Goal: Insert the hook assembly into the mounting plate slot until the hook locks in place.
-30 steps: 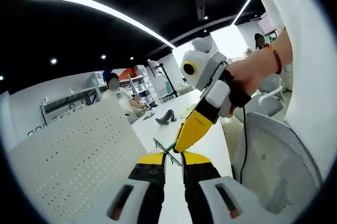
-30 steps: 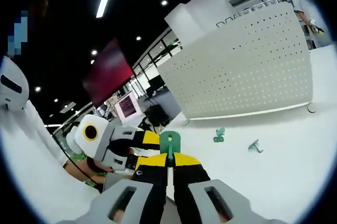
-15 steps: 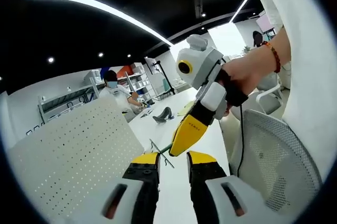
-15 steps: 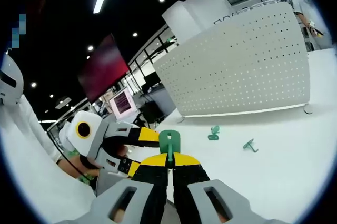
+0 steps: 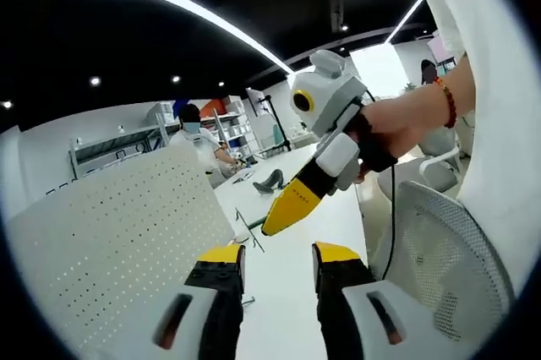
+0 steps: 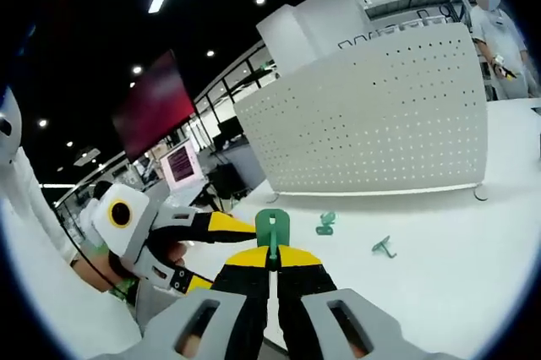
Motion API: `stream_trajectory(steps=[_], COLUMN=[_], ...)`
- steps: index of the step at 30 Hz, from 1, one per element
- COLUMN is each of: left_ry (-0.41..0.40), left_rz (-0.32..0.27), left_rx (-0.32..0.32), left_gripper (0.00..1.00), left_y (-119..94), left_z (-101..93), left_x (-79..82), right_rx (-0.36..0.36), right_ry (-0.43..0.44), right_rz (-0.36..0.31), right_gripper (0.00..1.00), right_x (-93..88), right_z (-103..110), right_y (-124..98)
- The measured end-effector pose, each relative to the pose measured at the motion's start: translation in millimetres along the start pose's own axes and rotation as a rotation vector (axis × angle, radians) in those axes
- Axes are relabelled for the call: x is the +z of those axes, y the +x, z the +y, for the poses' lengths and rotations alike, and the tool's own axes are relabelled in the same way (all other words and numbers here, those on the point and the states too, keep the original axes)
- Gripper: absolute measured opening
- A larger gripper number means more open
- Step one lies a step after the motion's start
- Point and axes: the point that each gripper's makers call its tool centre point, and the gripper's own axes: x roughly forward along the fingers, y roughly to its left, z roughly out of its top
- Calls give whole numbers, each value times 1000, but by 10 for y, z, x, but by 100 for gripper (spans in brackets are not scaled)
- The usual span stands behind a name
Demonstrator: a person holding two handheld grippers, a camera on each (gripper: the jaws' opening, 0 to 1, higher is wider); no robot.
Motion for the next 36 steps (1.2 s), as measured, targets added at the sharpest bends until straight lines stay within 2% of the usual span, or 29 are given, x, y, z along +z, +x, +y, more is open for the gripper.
stream_trajectory(steps=[4,6,8,12,14,20,23,28,31,36], left_ry=[-14,-26,-38,-41,-48,-60,-54,-83,-110,-137], left_rz=[3,11,12,29,28,31,33,37,16,-4], left_rx=[34,48,64,100,108,139,164,195,206,223], left_gripper=[35,36,36,40,42,43,45,47,49,52], left_y=[-34,-56,-89,-148,-169,-244,-293,-372,-422,-505], left_z=[26,32,39,73,85,131,164,208,219,240], left_x=[2,-14,-23,-51,-50,-41,-35,-64,-48,-32], right_rx=[-16,-45,-57,-89,-104,-150,-172,-211,-242,-250], right_ry=[0,54,63,17,-59,-128,-86,-84,-86,-87], right_rz=[-13,-43,-60,-71,-60,-54,-53,-68,-77,-87], right_gripper=[0,1,1,0,0,0,1,1,1,1], right_x=[48,109,154,229,252,281,299,360,403,455], right_z=[-37,-108,-158,-223,-253,-294,-335,-404,-456,-463], right_y=[12,3,-11,-26,-26,-16,-15,-36,-54,-46])
